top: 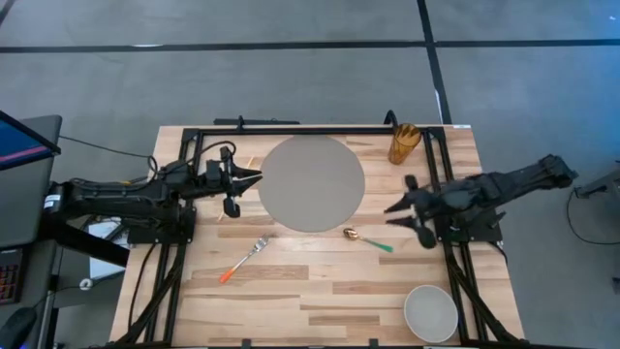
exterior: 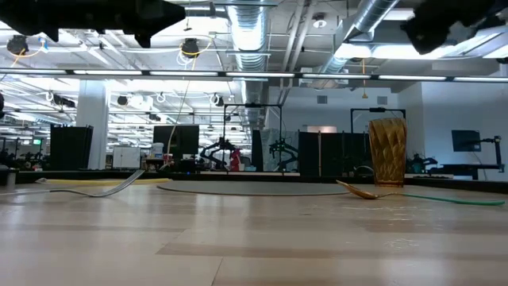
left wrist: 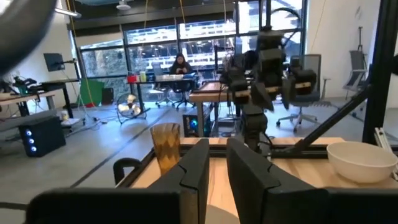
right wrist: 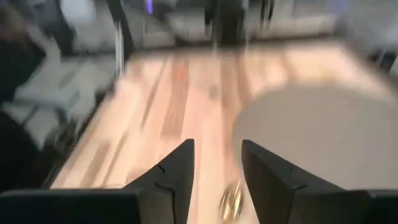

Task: Pick & Place Utensil
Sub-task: Put the white bowl on the center of the gray placemat

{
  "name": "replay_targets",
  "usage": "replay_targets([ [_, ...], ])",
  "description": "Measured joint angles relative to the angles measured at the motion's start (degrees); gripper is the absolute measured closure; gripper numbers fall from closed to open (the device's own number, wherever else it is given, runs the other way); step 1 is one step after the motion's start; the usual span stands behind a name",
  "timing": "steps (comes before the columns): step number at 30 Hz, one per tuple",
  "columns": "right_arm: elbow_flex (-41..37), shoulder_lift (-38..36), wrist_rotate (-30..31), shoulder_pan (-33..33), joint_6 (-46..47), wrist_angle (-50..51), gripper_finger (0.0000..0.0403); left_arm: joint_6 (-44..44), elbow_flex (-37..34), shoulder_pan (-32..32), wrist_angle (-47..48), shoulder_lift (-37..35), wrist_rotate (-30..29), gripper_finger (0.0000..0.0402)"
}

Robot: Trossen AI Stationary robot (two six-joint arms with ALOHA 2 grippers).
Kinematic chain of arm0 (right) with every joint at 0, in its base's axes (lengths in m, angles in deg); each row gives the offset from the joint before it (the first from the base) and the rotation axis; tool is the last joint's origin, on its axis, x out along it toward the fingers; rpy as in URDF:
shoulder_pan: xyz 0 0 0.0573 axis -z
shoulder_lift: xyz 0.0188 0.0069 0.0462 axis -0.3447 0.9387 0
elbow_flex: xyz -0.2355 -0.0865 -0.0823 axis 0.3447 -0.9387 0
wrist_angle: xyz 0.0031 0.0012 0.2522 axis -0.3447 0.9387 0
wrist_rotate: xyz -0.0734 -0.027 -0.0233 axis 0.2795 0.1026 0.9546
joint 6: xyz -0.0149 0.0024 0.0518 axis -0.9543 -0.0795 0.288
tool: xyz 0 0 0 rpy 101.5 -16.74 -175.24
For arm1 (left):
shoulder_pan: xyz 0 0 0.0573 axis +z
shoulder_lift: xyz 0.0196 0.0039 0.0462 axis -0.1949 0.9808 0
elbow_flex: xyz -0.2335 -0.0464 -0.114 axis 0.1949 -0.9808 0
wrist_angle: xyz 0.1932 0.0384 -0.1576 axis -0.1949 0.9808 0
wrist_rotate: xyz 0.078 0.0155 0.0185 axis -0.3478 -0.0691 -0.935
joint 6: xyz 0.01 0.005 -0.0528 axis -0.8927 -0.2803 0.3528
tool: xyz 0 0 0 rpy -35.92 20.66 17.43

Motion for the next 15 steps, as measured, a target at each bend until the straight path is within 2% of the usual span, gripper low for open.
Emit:
replay_targets([
  [5, 6.25, 8.44, -4.19, -5.71, 8.68, 12.98, 0.0275, 0.00, 0.00, 0.02, -0.15, -0.19, -1.03, 0.0350],
  [7, 7.56, 10.91, -8.08, -8.25, 14.64, 15.92, 0.0277, 0.00, 0.00, 0.02, -0.10, -0.19, -1.09, 0.0352],
  [10, 7.80, 13.94, -11.85, -12.13, 25.20, 17.39, 0.0280, 0.00, 0.00, 0.02, -0.13, -0.19, -1.07, 0.0355],
  [15, 7.72, 19.95, -11.87, -20.39, 42.56, 18.24, 0.0280, -0.48, 0.00, 0.02, -0.26, -0.22, -3.06, 0.0355],
])
